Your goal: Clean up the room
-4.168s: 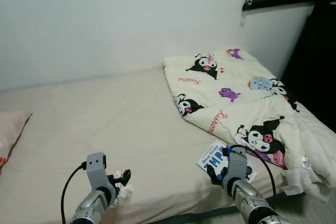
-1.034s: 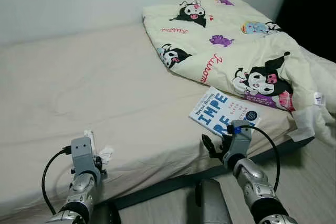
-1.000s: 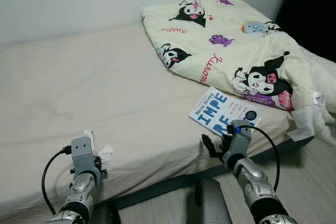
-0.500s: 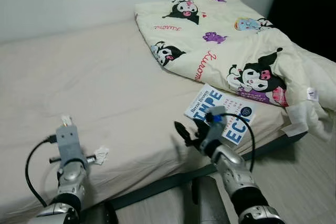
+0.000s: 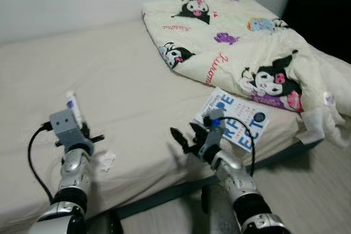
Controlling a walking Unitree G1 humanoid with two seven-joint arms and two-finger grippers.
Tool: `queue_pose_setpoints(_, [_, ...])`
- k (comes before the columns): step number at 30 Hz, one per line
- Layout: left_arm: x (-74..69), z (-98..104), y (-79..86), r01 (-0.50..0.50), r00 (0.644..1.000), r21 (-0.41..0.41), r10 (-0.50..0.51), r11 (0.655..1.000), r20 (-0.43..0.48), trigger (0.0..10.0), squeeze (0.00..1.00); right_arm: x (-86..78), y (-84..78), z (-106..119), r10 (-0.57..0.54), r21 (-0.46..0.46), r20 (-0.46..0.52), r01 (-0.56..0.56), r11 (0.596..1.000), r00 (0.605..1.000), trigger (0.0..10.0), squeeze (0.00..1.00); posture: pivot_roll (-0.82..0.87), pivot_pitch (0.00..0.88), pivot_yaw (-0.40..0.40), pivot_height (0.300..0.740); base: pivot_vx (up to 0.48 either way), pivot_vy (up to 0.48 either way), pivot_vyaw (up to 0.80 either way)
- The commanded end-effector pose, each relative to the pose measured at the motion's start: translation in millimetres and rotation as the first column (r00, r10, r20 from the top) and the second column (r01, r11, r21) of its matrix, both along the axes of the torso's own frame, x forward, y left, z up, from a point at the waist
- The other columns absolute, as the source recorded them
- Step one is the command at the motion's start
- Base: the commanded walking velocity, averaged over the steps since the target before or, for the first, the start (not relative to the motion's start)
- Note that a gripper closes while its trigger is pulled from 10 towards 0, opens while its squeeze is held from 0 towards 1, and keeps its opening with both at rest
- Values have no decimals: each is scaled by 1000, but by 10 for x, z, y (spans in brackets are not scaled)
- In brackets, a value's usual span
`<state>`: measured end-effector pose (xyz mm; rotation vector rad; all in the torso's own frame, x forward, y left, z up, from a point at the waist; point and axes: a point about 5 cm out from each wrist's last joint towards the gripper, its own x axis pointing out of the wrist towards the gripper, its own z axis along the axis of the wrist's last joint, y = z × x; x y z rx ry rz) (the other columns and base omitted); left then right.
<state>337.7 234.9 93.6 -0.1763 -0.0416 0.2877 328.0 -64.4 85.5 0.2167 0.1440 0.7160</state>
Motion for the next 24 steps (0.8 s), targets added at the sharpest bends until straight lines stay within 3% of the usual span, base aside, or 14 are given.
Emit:
queue_pose_setpoints(1, [-86,-111,50,1,999,32,0,999,-44,10000,0,-28,117,-18,56,-14,1,-56,998,998,10000,0,-142,125,23,475,0,0,800])
queue_pose_setpoints(5, [-188,-266,38,17,995,56,-11,998,-99,10000,0,-29,203,-10,98,-9,-7,-98,995,995,10000,0,-138,124,21,475,0,0,800])
queue_pose_setpoints(24, [-502,-712,-98,81,961,62,-61,995,-268,10000,0,-3,203,-118,82,-22,-82,-84,996,993,10000,0,-103,137,15,475,0,0,800])
